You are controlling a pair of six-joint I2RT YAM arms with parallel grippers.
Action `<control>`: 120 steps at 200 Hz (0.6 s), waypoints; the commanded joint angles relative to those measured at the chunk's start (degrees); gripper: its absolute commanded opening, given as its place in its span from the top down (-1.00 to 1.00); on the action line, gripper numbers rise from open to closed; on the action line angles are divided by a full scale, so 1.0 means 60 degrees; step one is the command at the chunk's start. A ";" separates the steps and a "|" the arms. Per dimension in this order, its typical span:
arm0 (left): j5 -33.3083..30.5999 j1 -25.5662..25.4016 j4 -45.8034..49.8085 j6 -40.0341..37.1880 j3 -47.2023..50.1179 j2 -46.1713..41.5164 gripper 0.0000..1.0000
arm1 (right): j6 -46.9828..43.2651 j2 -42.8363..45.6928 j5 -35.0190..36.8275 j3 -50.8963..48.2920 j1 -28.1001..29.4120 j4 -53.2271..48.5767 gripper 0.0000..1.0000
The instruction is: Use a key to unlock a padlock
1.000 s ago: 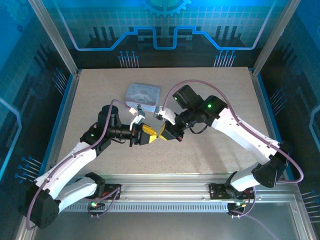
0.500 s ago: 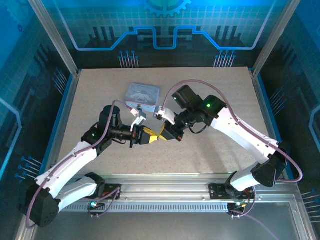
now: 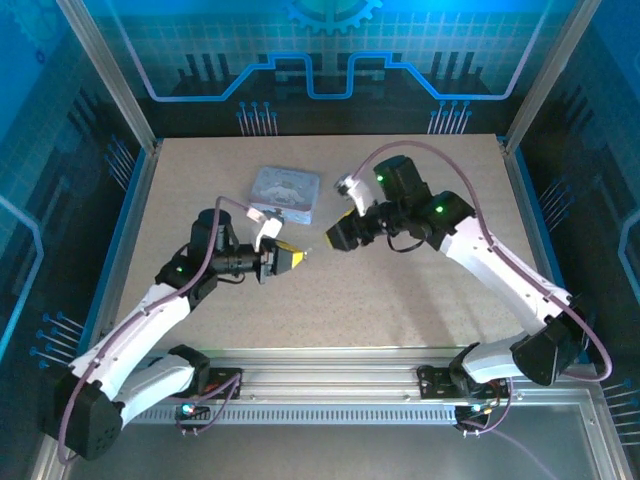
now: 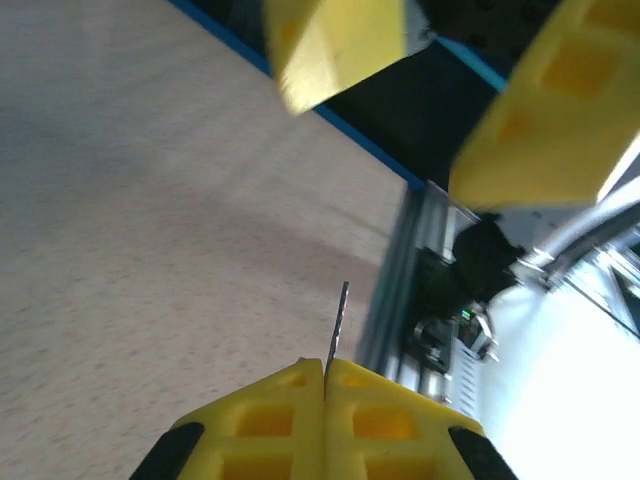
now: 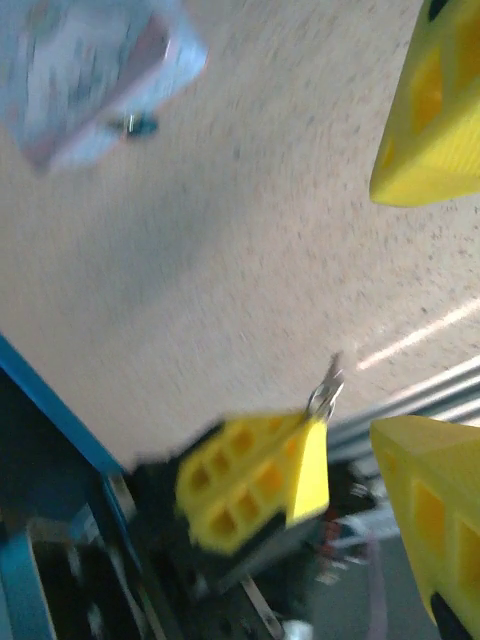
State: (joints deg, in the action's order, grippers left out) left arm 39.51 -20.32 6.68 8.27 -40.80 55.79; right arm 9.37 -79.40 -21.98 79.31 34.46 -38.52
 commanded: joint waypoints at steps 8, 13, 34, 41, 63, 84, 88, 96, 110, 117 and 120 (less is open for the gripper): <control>-0.2095 0.1159 0.0284 0.1132 -0.0512 0.0274 1.00 | 0.2716 -0.0491 0.1433 -0.0481 -0.0786 0.0825 -0.17; -0.2322 0.1385 0.0270 0.1193 -0.0590 0.0449 1.00 | 0.2957 -0.0718 0.1500 -0.0438 -0.0873 0.0825 -0.17; -0.3657 0.1992 0.0347 0.1125 -0.1184 0.1481 1.00 | 0.3564 -0.1836 0.1806 0.0043 -0.0924 0.0765 -0.16; -0.4185 0.2138 0.0453 0.0996 -0.1455 0.1940 1.00 | 0.3656 -0.2240 0.1814 0.0279 -0.0898 0.0766 -0.17; -0.5444 0.2599 0.0557 0.0669 -0.2361 0.3486 1.00 | 0.3909 -0.3532 0.2171 0.1183 -0.0718 0.0683 -0.17; -0.5656 0.3163 0.0564 0.0716 -0.3357 0.5086 1.00 | 0.4092 -0.4853 0.2587 0.2380 -0.0602 0.0307 -0.21; -0.5648 0.3252 0.0629 0.0721 -0.3597 0.5374 1.00 | 0.4101 -0.5112 0.2596 0.2638 -0.0602 0.0224 -0.22; -0.5618 0.3381 0.0808 0.0689 -0.4143 0.6029 1.00 | 0.4121 -0.5638 0.2635 0.3152 -0.0601 0.0085 -0.24; -0.5634 0.3563 0.1270 0.0636 -0.5125 0.7053 1.00 | 0.4123 -0.6494 0.2650 0.4050 -0.0630 -0.0164 -0.25; -0.5608 0.3615 0.1528 0.0607 -0.5651 0.7551 1.00 | 0.4122 -0.6862 0.2635 0.4463 -0.0663 -0.0266 -0.25; -0.5602 0.3633 0.1651 0.0589 -0.5868 0.7731 1.00 | 0.4123 -0.7002 0.2595 0.4635 -0.0670 -0.0293 -0.26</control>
State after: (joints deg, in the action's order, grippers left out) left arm 8.19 0.12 10.85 13.23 -67.40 95.11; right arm 32.49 -115.57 -7.70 99.63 30.33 -36.95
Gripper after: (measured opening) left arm 0.044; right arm 0.624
